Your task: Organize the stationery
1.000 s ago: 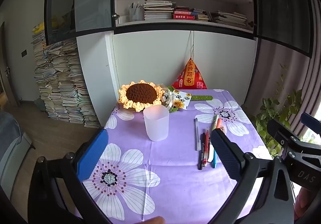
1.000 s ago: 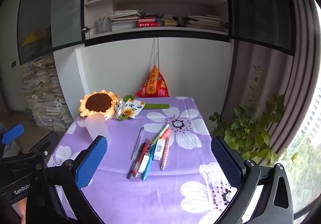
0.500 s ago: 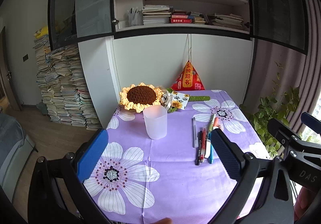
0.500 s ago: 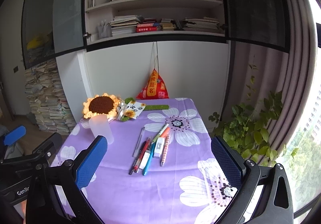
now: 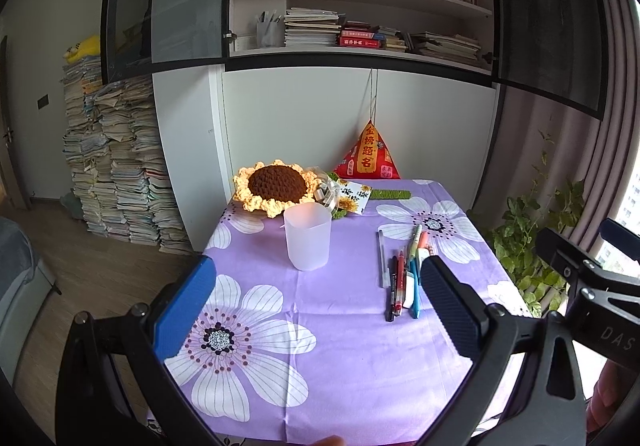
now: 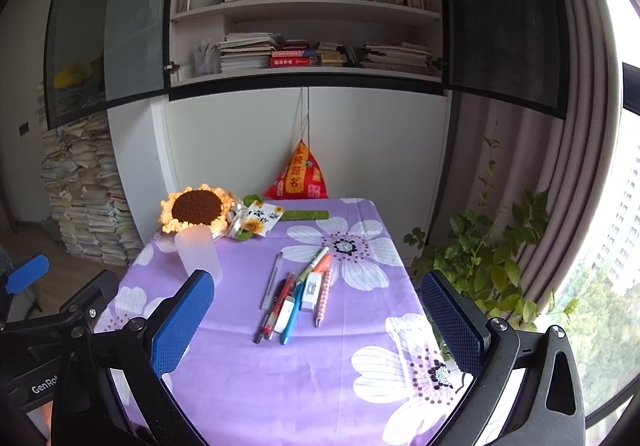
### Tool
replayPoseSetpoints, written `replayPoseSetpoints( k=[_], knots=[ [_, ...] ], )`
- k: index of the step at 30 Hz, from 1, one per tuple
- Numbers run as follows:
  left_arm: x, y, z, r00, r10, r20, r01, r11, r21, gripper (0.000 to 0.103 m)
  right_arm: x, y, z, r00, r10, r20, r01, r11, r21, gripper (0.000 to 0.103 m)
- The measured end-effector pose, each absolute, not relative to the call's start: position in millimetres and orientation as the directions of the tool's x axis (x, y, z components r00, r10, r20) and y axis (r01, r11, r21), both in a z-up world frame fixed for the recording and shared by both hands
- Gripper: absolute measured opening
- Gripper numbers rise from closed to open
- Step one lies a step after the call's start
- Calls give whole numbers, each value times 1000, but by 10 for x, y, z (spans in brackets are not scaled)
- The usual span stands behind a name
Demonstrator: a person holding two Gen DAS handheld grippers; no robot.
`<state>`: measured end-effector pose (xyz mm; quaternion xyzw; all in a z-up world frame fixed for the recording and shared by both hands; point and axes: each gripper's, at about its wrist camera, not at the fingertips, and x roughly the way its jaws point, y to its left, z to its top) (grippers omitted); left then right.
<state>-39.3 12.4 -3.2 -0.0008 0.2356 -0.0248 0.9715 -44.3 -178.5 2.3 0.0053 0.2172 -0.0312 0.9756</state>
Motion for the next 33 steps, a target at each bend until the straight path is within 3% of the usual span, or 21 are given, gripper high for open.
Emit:
replayPoseSetpoints(
  k=[19,33],
  knots=[
    [-42,133,-154,875,-31,-483,33,999,-6,102,-72,-1720,-69,887,-28,-460,26,1000,-11,103],
    [264,62,-376,837,-10,-547,31,999,28,102,308,-1792,-355,832,-28,-554,42,999,13,103]
  ],
)
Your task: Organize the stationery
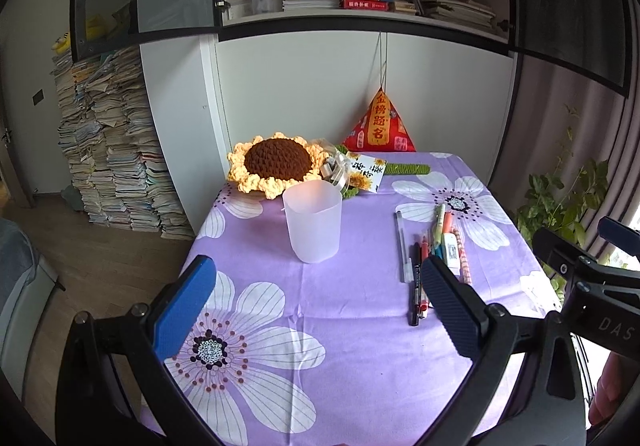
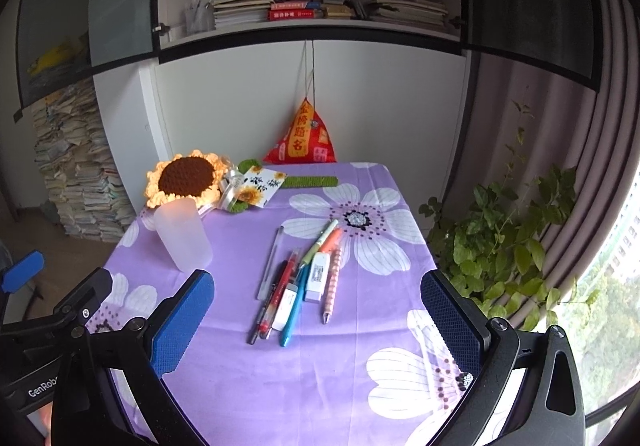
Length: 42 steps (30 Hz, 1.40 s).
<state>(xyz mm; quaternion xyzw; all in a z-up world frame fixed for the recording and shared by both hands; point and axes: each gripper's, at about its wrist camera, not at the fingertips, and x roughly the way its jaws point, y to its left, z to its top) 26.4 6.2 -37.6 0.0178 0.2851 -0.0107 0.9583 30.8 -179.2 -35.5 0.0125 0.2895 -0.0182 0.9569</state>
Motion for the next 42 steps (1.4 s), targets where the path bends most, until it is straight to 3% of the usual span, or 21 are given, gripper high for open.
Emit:
replayPoseSetpoints(
  k=[24,27,34,42],
  knots=[
    [942,-98,-740,759,-38,-649,61,998,13,101,1050,-2109,-801,728,-1,-686,72,995,74,103],
    [1009,-124,-758,746,-70,-662,85,996,-10,99,1129,-2160,-807,718,13,-696,69,994,90,90],
    [1186,-313,-889,694,-126,-709,156,988,-23,80,1365,-2369,-1104,617,82,-782,99,979,181,52],
    [1441,-536,-1080,635,-163,-755,214,976,-30,68,1530,-2477,-1341,570,88,-817,106,978,179,49]
  ],
)
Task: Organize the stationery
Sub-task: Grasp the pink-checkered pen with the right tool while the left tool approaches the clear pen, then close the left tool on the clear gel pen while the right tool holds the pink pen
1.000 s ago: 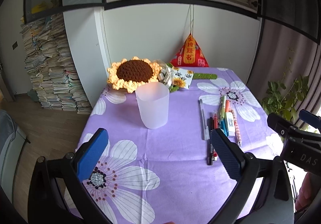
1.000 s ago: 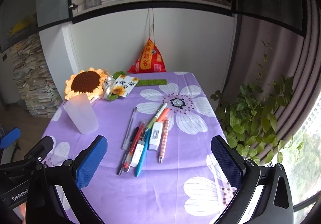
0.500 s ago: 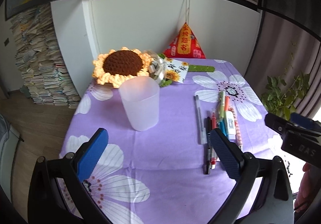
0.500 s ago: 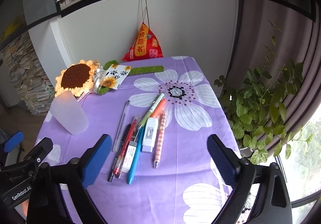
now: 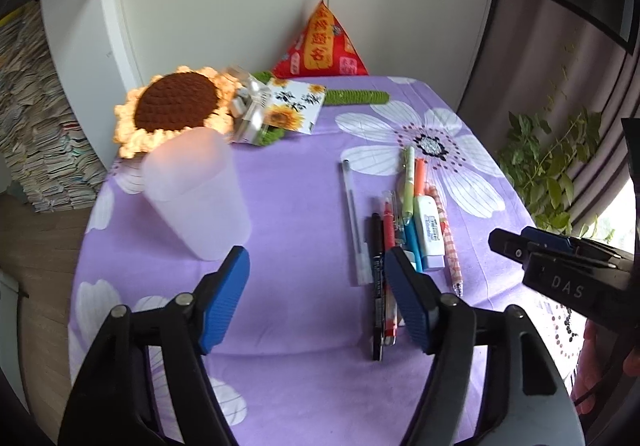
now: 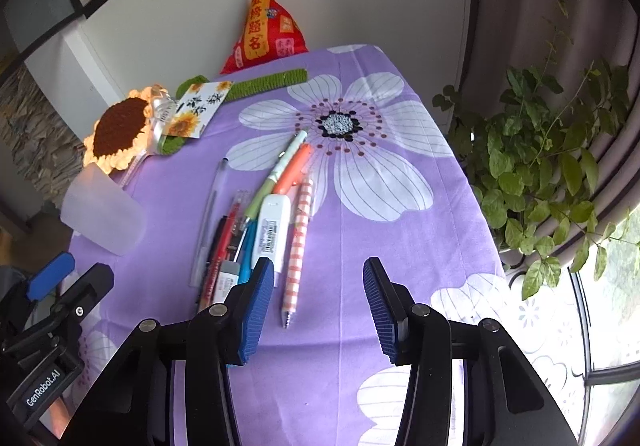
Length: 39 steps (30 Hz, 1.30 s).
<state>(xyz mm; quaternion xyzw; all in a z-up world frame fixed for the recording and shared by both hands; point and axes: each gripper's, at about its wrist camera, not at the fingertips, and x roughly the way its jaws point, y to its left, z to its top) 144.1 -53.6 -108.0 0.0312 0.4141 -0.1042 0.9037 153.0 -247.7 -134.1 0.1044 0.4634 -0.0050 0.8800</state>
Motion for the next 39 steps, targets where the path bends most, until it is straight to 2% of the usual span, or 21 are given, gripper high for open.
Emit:
replayPoseSetpoints(
  k=[13,22,24,25,26,27,28,29,34,39],
  knots=[
    [1976,-769,-1448,559,-142,-817,233,972,-9,66,1851,-2412,-1747,455,143,-879,44,982,183,49],
    [2140,-841,-1671,494,-160,-855,252,967,-35,60,1897,-2297,-1813,459,63,-886,4,997,74,49],
    [2149,-835,-1694,490,-165,-856,252,967,-42,61,1883,-2244,-1828,467,21,-884,-6,1000,21,43],
    [2152,-826,-1698,488,-164,-857,250,967,-42,60,1875,-2239,-1830,472,7,-882,-7,1000,4,36],
    [2160,-817,-1701,486,-168,-857,250,967,-48,58,1868,-2247,-1830,475,12,-880,-9,1000,9,29],
    [2159,-801,-1697,484,-173,-858,248,967,-56,51,1866,-2254,-1824,474,16,-880,-8,1000,13,26],
    [2157,-782,-1693,483,-176,-858,244,968,-61,38,1860,-2267,-1820,473,17,-881,-5,1000,16,18],
    [2154,-769,-1694,475,-178,-862,243,968,-67,37,1860,-2281,-1817,470,19,-883,-3,1000,20,14],
    [2102,-701,-1674,471,-165,-867,227,972,-61,20,1814,-2285,-1809,460,43,-887,-3,999,47,11],
    [2050,-601,-1683,448,-181,-875,213,973,-93,18,1718,-2258,-1775,464,56,-884,-18,998,54,11]
  ],
)
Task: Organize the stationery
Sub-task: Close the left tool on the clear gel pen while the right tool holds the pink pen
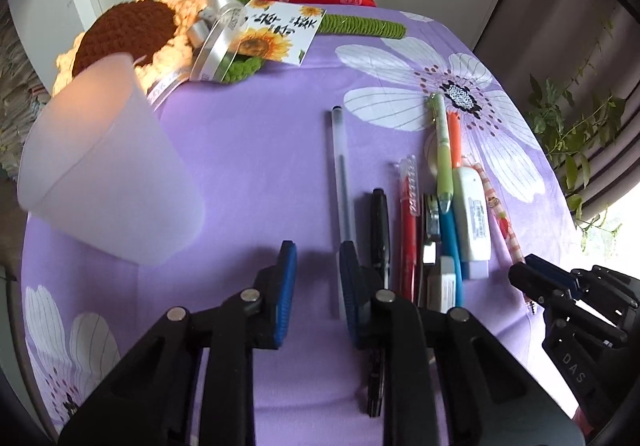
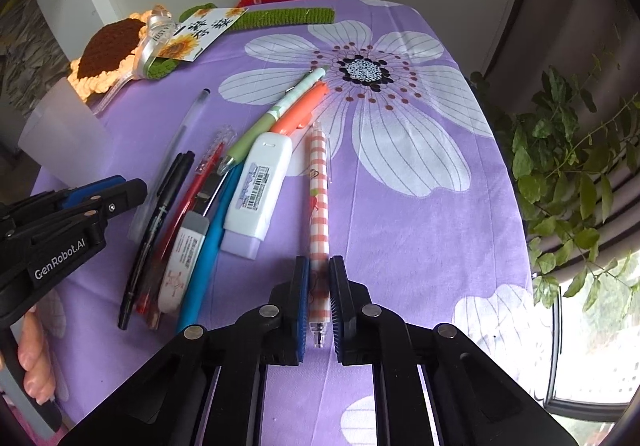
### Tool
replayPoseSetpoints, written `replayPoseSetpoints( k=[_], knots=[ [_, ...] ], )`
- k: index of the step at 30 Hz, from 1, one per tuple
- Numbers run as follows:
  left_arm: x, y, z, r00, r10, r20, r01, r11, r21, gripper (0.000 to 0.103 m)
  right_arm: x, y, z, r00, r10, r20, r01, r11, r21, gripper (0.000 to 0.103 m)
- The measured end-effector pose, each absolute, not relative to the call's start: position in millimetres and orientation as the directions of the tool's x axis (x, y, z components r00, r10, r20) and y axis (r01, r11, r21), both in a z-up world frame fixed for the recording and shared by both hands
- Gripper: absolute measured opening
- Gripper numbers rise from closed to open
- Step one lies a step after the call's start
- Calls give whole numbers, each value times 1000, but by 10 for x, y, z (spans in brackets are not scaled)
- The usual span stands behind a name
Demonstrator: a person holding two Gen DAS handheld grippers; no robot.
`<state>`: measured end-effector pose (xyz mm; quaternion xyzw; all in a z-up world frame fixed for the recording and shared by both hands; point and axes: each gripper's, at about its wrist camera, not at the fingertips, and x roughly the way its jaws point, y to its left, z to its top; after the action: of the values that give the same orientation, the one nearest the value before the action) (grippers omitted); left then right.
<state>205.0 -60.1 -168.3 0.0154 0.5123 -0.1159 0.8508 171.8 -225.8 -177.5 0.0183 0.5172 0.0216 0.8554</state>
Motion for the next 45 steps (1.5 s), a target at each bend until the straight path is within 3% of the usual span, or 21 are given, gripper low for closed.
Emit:
replayPoseSetpoints(
  k=[10,15,19,20,21,22,28,36,42,45],
  knots=[
    [2042,-660,-1663,444,-212,-870,215,968,-126,26,1642,-2302,-1764,463,54,-885,-10,998,56,11],
    [2181,-736,-1730,458,-152,-876,202,977,-64,27,1640,-2298,-1771,460,57,-886,-18,998,55,11],
    [2257,-788,-1746,471,-120,-874,206,978,-23,25,1662,-2288,-1791,451,64,-890,-21,998,62,11],
    [2260,-793,-1742,468,-116,-876,207,978,-19,20,1664,-2292,-1791,450,65,-891,-20,998,63,11],
    [2257,-782,-1744,461,-127,-878,210,977,-31,7,1662,-2293,-1785,450,65,-891,-20,998,62,11],
    [2248,-764,-1743,448,-144,-882,211,976,-53,7,1665,-2291,-1786,450,64,-890,-21,998,61,11],
    [1928,-623,-1694,390,-197,-899,237,965,-109,7,1556,-2315,-1741,450,88,-889,-45,996,75,11],
    [1428,-426,-1724,355,-184,-917,257,962,-93,6,1216,-2310,-1793,392,126,-911,-126,989,83,11],
    [1331,-473,-1750,359,-171,-918,271,960,-73,8,1164,-2315,-1791,376,127,-918,-135,987,81,11],
    [1400,-480,-1704,385,-162,-909,260,964,-61,14,1234,-2339,-1728,388,135,-912,-120,988,95,11]
  ],
)
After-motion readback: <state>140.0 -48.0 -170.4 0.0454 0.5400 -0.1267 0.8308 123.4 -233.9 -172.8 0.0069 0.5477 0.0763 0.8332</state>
